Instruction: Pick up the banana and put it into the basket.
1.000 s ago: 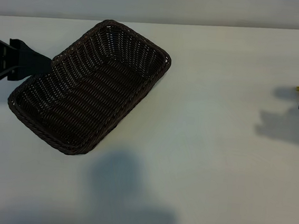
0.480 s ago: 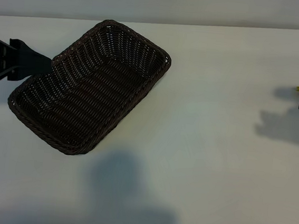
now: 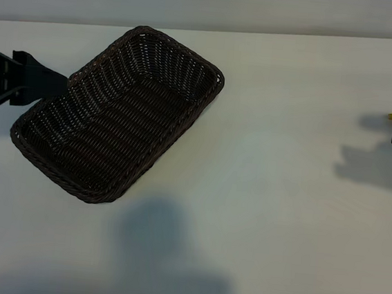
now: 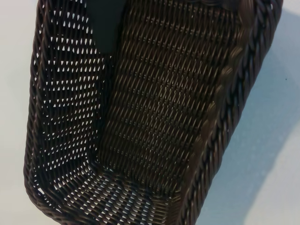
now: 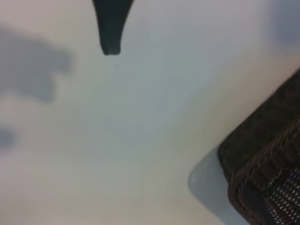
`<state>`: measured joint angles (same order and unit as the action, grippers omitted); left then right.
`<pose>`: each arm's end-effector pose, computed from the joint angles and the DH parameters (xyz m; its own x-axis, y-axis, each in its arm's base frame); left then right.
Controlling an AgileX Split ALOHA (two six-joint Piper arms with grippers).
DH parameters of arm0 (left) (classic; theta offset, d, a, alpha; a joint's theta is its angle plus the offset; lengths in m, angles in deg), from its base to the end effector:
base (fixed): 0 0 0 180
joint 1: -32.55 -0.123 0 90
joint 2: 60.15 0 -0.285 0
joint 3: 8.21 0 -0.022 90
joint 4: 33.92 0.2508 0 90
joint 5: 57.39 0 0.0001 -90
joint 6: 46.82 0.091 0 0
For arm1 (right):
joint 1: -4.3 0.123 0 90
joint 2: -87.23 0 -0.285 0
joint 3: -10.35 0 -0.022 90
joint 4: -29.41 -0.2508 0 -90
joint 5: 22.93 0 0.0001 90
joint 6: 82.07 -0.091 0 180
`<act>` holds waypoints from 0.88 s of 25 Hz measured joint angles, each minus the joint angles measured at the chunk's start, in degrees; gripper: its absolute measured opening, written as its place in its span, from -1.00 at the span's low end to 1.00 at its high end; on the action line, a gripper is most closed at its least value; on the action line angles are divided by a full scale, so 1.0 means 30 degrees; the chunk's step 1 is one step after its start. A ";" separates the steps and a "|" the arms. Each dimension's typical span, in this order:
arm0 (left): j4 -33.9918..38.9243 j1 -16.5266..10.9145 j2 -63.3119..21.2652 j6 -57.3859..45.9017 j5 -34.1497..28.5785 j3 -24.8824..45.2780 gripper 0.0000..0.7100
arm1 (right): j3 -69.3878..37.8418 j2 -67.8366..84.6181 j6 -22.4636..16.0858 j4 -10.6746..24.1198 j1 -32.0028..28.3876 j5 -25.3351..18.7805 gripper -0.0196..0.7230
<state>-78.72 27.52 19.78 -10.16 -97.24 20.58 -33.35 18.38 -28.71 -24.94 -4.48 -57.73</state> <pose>0.2502 -0.0193 0.2823 -0.7583 -0.0771 -0.6474 0.2060 0.9138 -0.3501 0.1987 0.0121 0.2563 -0.6768 0.0343 -0.7353 -0.2449 0.9315 0.2688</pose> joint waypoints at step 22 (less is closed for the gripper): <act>0.5464 0.0000 0.0000 -1.7290 -0.3651 0.0000 0.61 | 0.0000 0.0000 0.0000 0.0000 0.0000 0.0000 0.63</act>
<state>-62.33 27.52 19.78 -62.03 -108.19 20.58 -33.35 18.38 -28.71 -24.94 -4.48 -57.73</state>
